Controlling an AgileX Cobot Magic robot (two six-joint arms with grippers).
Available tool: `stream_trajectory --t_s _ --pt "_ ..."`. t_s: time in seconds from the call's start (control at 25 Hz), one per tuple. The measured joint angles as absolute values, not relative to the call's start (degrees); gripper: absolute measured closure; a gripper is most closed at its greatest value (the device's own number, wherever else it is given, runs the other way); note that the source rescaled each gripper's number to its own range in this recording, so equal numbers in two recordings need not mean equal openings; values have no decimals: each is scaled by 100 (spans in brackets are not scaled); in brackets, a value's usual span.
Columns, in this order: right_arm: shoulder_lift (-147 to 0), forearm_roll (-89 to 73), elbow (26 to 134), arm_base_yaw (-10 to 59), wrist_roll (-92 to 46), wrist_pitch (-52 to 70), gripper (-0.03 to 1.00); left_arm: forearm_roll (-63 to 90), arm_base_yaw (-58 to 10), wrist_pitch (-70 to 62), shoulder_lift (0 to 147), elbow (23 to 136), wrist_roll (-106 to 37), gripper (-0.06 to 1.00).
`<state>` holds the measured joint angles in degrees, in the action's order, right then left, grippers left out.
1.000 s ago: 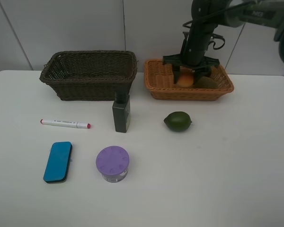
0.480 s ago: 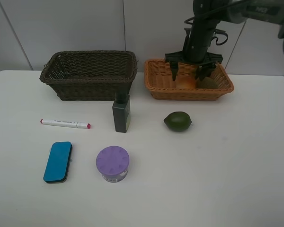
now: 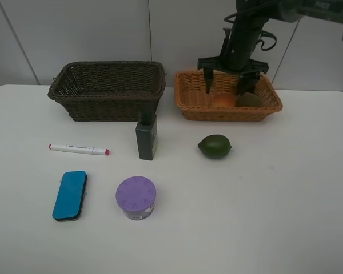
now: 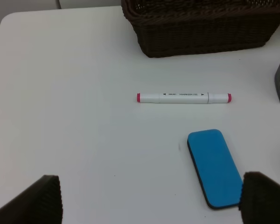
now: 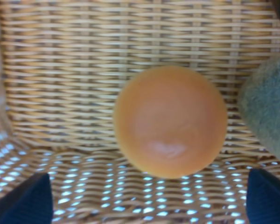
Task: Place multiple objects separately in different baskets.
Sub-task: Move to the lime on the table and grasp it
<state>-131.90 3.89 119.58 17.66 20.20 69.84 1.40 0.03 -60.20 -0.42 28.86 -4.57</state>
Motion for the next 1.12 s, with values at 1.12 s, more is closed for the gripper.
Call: stream_trajectory --t_s 1.12 --pt "-10258 151 8721 2575 140 6999 -3 135 3 -6020 -42 2886 -457 -6"
